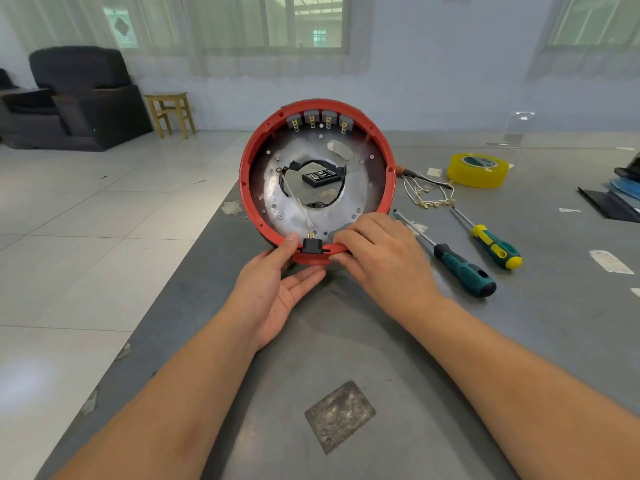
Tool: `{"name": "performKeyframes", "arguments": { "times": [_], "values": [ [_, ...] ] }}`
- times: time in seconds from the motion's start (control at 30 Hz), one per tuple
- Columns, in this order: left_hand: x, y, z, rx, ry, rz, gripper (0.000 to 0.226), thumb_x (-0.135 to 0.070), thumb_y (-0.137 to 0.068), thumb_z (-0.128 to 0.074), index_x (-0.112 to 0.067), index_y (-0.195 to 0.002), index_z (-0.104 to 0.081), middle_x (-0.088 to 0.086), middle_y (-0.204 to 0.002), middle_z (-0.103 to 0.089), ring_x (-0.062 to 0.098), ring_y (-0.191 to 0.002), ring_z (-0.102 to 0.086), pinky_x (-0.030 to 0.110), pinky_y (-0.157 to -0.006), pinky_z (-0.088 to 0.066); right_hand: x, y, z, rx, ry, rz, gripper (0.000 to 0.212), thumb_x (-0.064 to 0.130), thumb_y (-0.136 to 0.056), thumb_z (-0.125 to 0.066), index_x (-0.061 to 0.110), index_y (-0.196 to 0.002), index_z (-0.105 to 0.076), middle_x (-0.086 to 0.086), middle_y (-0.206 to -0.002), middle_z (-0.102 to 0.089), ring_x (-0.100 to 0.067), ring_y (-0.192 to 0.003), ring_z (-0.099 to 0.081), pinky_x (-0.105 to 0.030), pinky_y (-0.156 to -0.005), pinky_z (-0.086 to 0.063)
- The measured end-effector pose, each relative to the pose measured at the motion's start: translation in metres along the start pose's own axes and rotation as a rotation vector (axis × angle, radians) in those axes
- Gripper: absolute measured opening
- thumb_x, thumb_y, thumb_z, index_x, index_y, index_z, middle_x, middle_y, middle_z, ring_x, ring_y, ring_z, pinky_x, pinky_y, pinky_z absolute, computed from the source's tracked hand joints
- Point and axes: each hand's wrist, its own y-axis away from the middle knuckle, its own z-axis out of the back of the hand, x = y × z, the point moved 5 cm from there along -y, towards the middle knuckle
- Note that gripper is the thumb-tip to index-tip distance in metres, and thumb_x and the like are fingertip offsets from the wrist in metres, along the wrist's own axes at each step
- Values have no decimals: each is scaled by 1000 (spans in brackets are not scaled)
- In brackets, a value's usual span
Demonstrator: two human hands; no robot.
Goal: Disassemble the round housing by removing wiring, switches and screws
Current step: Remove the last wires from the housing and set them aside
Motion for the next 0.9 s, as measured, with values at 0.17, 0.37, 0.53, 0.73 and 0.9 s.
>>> {"name": "performKeyframes", "arguments": {
  "times": [0.17, 0.37, 0.53, 0.73, 0.9],
  "values": [
    [-4, -4, 3, 30, 24, 46, 49, -28, -98, -72, 2, -135, -60, 26, -121, -74, 40, -109, -75, 40, -81, -65, 1, 0, 2, -18, 8, 1, 21, 34, -98, -64, 15, -100, -70, -3, -98, -66, -30, -101, -61, -45, -80, -49],
    [-8, -8, 5, 37, -1, 46, 47, -22, -97, -73, 6, -132, -59, 30, -117, -73, 43, -107, -75, 39, -77, -65, -2, 1, 1, -22, -5, 25, 17, 30, -98, -66, 14, -101, -71, -3, -100, -66, -30, -104, -62, -46, -83, -50],
    [-11, -8, 9, 5, 32, -1, 50, -17, -96, -73, 5, -138, -56, 30, -116, -73, 44, -106, -75, 38, -78, -65, -5, 6, 5, -19, -28, 46, 43, 28, -93, -67, 18, -135, -62, -4, -134, -59, -29, -126, -54, -43, -100, -46],
    [-15, -7, 10, -34, 39, -64, 54, -12, -96, -73, 0, -143, -50, 27, -116, -75, 45, -103, -75, 34, -74, -64, -38, 18, 17, 22, 136, -226, 58, 29, -89, -66, 19, -143, -49, 0, -143, -52, -26, -127, -49, -42, -101, -41],
    [-19, -8, 10, -80, 4, -126, 62, -9, -93, -75, -7, -147, -45, 22, -120, -74, 44, -101, -76, 34, -71, -64, -75, 43, 22, 179, 384, -504, 45, 33, -87, -67, 17, -129, -58, -8, -133, -57, -35, -115, -56, -45, -88, -44]
  ]
}}
